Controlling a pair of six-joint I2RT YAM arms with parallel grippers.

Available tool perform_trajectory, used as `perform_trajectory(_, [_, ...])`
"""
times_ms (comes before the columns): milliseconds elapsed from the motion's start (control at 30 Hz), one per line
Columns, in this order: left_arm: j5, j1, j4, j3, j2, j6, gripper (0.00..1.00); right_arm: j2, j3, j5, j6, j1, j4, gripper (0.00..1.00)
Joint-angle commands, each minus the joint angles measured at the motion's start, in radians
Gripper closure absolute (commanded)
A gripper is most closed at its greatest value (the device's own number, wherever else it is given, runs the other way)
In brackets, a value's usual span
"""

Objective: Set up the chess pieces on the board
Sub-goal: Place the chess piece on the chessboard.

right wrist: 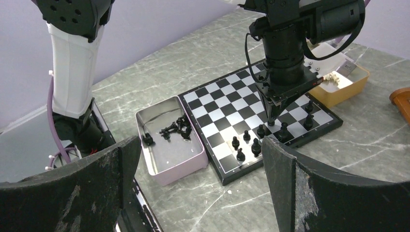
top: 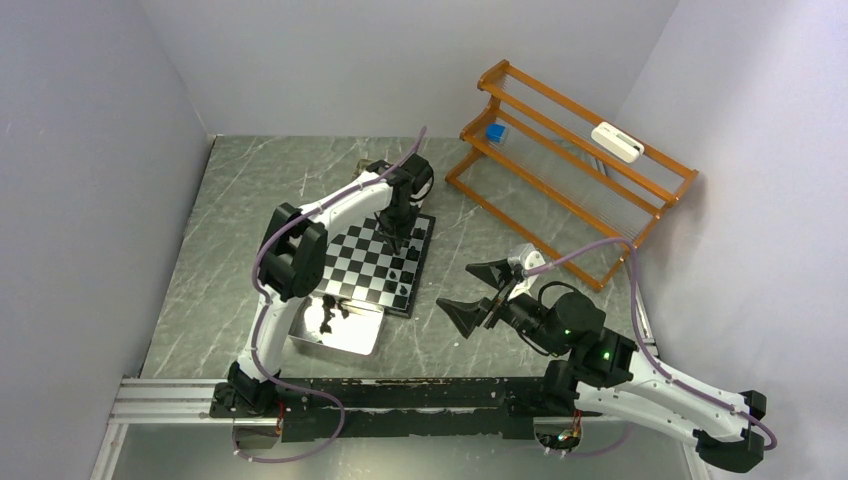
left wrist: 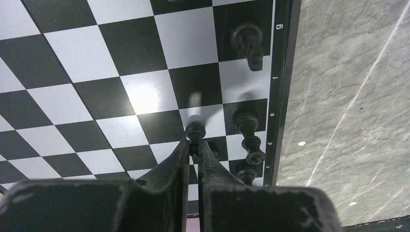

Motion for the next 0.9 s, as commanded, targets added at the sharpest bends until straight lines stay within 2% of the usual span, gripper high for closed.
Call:
perform_trajectory(0, [0.027,-0.002,-0.001,0.029,0.016,0.015,0.92,-0.009,0.025,0.018,0.008,0.002,0.000,0.00])
perform_trajectory(733, [0.055,-0.003,0.002,0.055,0.048,0.011,0.88,-0.018,0.009,0.033,-0.004,0.001,0.009,0.00])
perform_trajectory(867, [0.041,-0.002,0.003,0.051,0.043,0.010,0.84,-0.018,0.008,0.028,0.000,0.001,0.012,0.00])
